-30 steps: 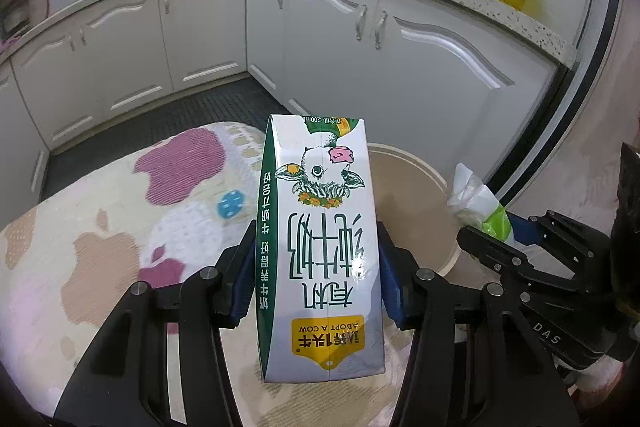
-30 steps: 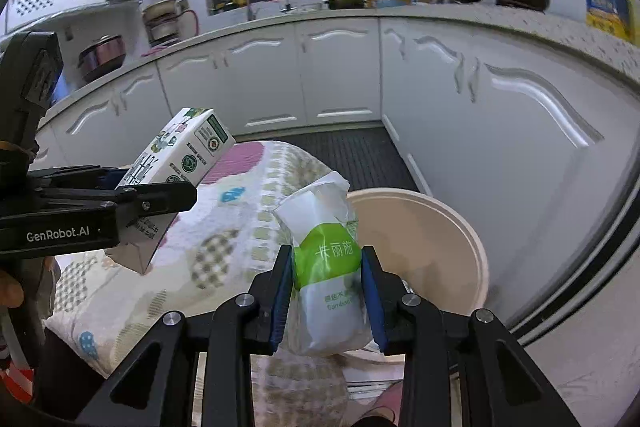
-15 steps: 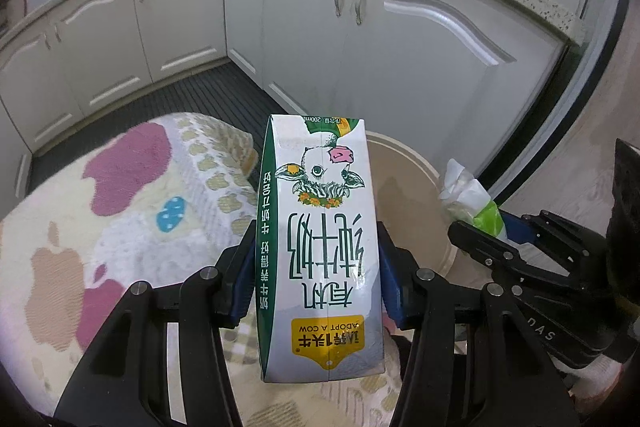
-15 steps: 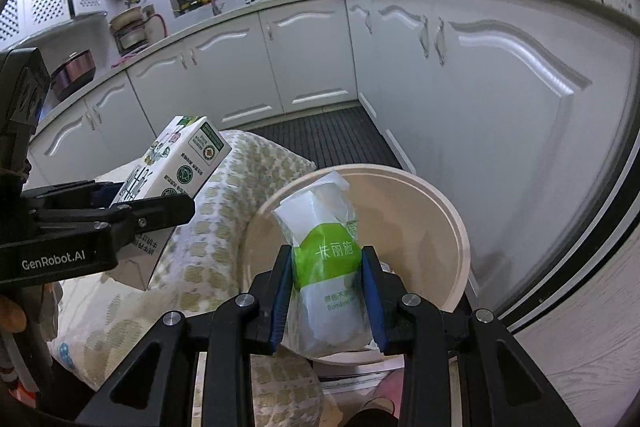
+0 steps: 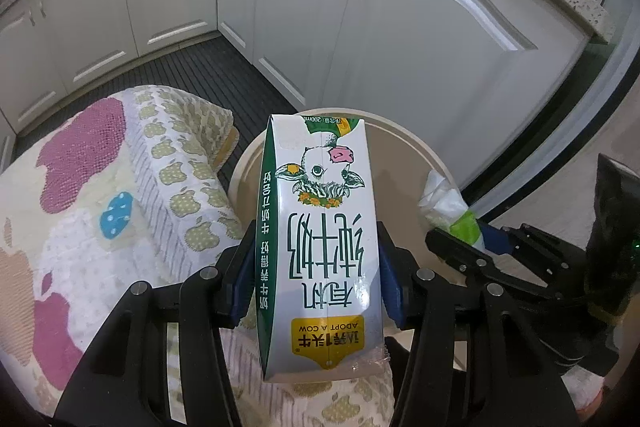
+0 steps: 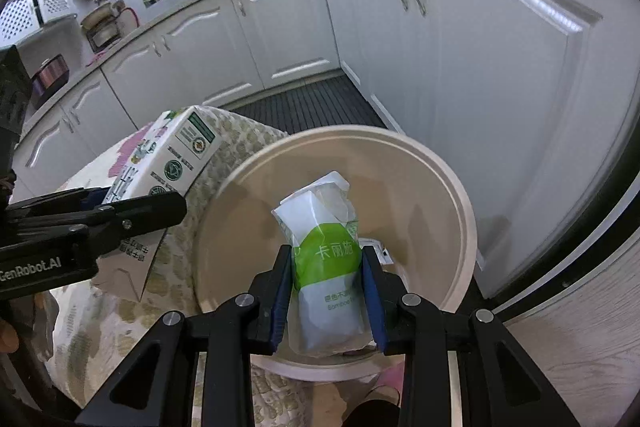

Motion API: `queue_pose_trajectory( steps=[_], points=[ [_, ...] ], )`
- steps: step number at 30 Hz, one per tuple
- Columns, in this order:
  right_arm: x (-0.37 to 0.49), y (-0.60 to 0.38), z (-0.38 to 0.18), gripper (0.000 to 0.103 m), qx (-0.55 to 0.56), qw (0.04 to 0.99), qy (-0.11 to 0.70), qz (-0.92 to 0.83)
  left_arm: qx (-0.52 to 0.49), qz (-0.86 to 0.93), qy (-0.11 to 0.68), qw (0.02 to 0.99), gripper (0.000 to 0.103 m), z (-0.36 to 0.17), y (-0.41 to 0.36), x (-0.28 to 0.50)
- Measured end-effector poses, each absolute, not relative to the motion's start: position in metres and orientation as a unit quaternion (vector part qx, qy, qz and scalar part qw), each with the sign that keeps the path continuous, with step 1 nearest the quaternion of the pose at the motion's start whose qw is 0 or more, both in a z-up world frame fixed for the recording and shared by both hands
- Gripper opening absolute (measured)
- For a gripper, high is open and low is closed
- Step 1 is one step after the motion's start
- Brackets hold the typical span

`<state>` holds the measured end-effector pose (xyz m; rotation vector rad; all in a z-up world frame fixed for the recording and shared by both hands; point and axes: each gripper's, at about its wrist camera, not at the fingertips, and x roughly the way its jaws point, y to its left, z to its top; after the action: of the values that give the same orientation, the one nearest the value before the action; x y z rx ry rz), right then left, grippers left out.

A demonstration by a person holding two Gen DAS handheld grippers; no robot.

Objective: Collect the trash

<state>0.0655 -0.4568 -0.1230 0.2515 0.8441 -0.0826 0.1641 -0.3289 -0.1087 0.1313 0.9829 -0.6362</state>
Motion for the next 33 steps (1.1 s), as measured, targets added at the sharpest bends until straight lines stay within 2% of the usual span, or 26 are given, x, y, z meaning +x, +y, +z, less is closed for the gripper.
queue_pose_trajectory(
  steps=[8, 11, 12, 16, 22, 24, 29, 33],
  points=[
    [0.077, -0.463, -0.14, 0.032, 0.132, 0.894, 0.425, -0.051, 0.067, -0.302, 0.459, 0.833, 0.051, -0.115, -0.338, 0.166],
    [0.079, -0.466, -0.147, 0.042, 0.134, 0.891, 0.431, -0.057, 0.059, -0.303, 0.458, 0.833, 0.051, -0.117, -0.337, 0.168],
    [0.08, -0.467, -0.148, 0.049, 0.135, 0.89, 0.431, -0.06, 0.056, -0.303, 0.46, 0.833, 0.051, -0.118, -0.335, 0.169],
    [0.077, -0.471, -0.148, 0.05, 0.139, 0.89, 0.428, -0.069, 0.051, -0.306, 0.456, 0.834, 0.052, -0.118, -0.332, 0.17],
    [0.074, -0.468, -0.14, 0.051, 0.137, 0.895, 0.42, -0.07, 0.037, -0.306, 0.443, 0.842, 0.063, -0.112, -0.324, 0.17],
    [0.071, -0.465, -0.135, 0.051, 0.135, 0.897, 0.415, -0.07, 0.034, -0.31, 0.439, 0.842, 0.072, -0.11, -0.321, 0.17],
    [0.059, -0.457, -0.123, 0.062, 0.139, 0.905, 0.397, -0.069, 0.032, -0.301, 0.427, 0.852, 0.072, -0.103, -0.307, 0.163],
    [0.047, -0.448, -0.11, 0.063, 0.141, 0.912, 0.379, -0.065, 0.042, -0.281, 0.402, 0.87, 0.072, -0.091, -0.292, 0.15]
  ],
)
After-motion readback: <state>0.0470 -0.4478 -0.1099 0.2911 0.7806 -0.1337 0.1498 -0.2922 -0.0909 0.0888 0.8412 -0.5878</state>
